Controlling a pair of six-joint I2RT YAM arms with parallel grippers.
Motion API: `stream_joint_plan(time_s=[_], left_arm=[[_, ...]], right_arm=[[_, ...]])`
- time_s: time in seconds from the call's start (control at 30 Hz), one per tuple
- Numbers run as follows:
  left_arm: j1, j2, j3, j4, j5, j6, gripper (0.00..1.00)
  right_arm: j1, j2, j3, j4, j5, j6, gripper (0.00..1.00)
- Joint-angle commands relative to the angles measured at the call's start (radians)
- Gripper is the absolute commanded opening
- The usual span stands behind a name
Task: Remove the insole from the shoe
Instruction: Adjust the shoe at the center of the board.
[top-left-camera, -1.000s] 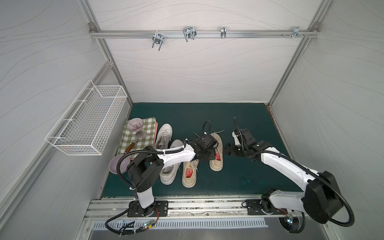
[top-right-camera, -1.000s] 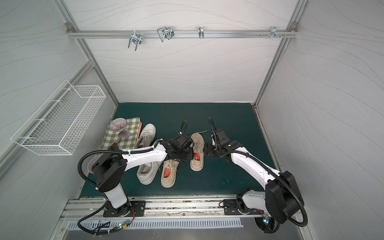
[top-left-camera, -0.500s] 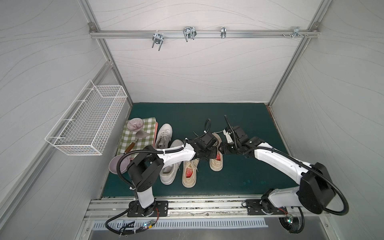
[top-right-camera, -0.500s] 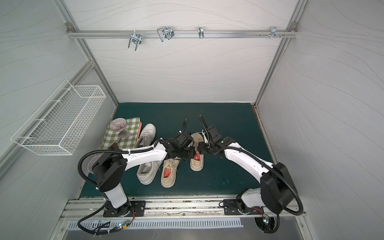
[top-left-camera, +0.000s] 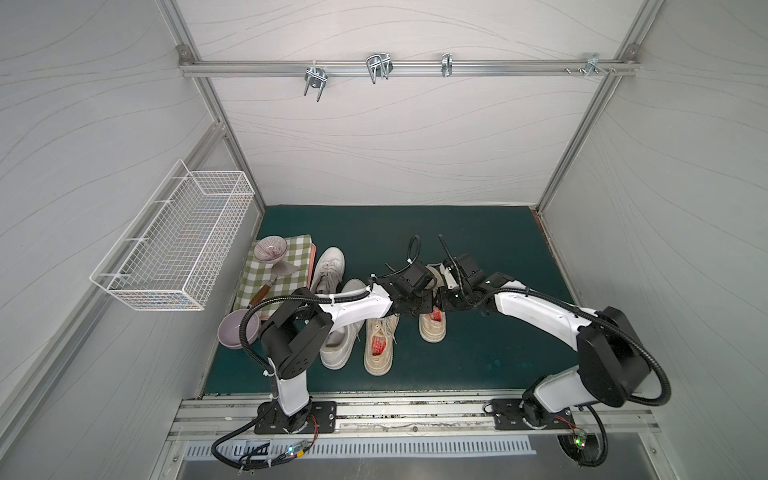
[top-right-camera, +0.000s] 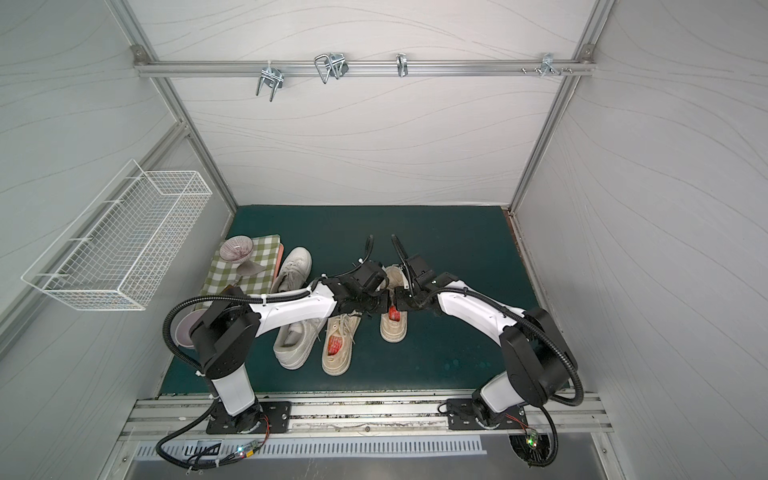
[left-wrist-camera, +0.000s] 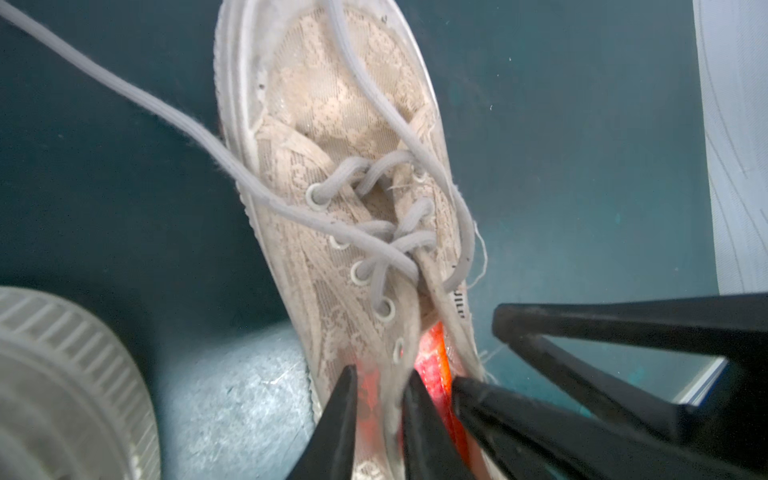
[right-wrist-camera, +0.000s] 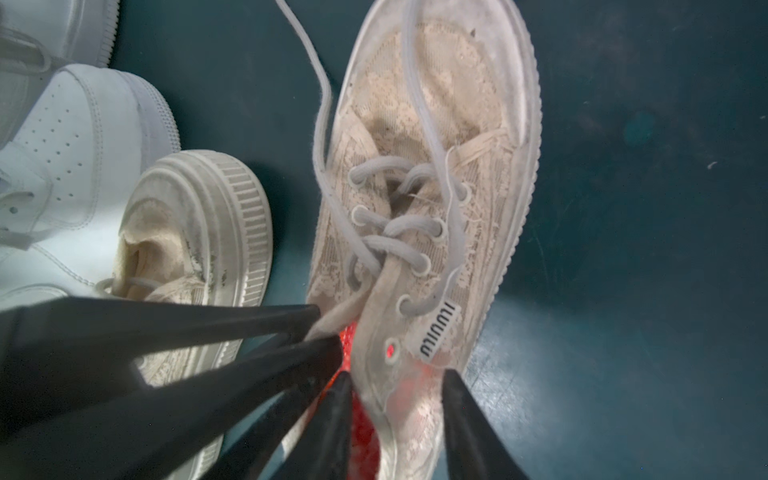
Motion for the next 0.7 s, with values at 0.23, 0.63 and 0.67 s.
stream_joint_plan(time_s=[0.23,0.63,0.67], left_arm=[[0.013,-0.006,-0.004,0.078,-0.034,-0.031,0.05],[0.067,-0.167,-0.215,0.186,-0.099,-0.100,0.00],[0.073,-0.181,-0.239,0.201,-0.104,-0.111,0.00]], right_arm=[[0.009,0.051,0.032,0.018,0.063,0.022,0.17],[-0.135,-0.073,-0.073,-0.052,0.153,0.070,0.00],[-0.165,-0.087,-0.088,-0.060,0.152,0.075,0.00]])
